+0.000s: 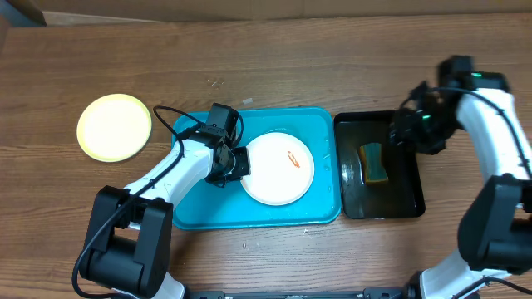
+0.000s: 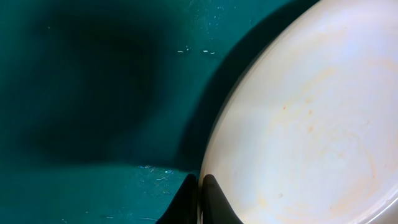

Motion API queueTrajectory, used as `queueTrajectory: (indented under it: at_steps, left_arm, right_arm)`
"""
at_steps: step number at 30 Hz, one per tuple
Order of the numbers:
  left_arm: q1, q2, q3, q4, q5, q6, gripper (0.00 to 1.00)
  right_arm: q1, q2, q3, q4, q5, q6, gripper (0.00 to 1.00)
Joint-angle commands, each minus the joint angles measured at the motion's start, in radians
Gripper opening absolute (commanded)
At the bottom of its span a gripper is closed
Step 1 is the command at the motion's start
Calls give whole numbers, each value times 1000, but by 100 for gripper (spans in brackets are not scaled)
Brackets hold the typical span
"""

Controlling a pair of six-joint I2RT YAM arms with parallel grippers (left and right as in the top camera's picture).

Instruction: Clean dirty plates on tray and stack at the side

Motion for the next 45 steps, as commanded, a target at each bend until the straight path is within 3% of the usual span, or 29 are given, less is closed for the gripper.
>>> queueTrajectory:
  at_steps: [1, 9, 15, 16, 18, 20, 22, 26, 29, 34, 38, 40, 41, 42, 43, 45]
  left_arm:
    - [-2, 10, 15, -8, 2, 3, 4]
    - [-2, 10, 14, -7, 2, 4, 7]
    - [-2, 10, 14, -8, 5, 4, 7]
    - [-2, 10, 14, -8, 5, 4, 7]
    - [-2, 10, 14, -8, 5, 4, 7]
    - [-2, 10, 14, -8, 5, 4, 7]
    - [-2, 10, 14, -8, 5, 4, 7]
    - [-2, 10, 14, -8, 5, 4, 10]
    - [-2, 10, 14, -8, 5, 4, 11]
    - [-2, 10, 14, -11, 5, 4, 11]
    - [-2, 10, 14, -11, 5, 4, 11]
    - [-2, 10, 14, -10, 5, 4, 11]
    - [-2, 10, 14, -10, 5, 4, 11]
    - [-2, 10, 14, -10, 5, 4, 11]
    - [-2, 10, 14, -10, 4, 4, 10]
    - [-2, 10, 14, -10, 4, 4, 11]
  right_arm:
    - [88, -4, -18, -7, 185, 45, 62]
    - [235, -3, -222, 180, 250, 85, 62]
    - [253, -3, -360, 351, 317, 89, 62]
    - [253, -3, -373, 362, 312, 90, 57]
    - [253, -3, -383, 359, 290, 90, 25]
    - [253, -3, -383, 346, 266, 89, 4]
    - [253, -3, -363, 318, 260, 89, 6]
    - [251, -3, -299, 272, 269, 88, 48]
    - [251, -3, -283, 296, 304, 88, 62]
    - [252, -3, -305, 354, 316, 89, 63]
    - [252, -3, -343, 380, 315, 89, 58]
    - [252, -3, -358, 386, 315, 89, 25]
    - [252, -3, -359, 384, 315, 89, 16]
    - [252, -3, -359, 384, 315, 89, 14]
    - [252, -3, -357, 385, 316, 89, 18]
    - [249, -3, -349, 392, 317, 88, 56]
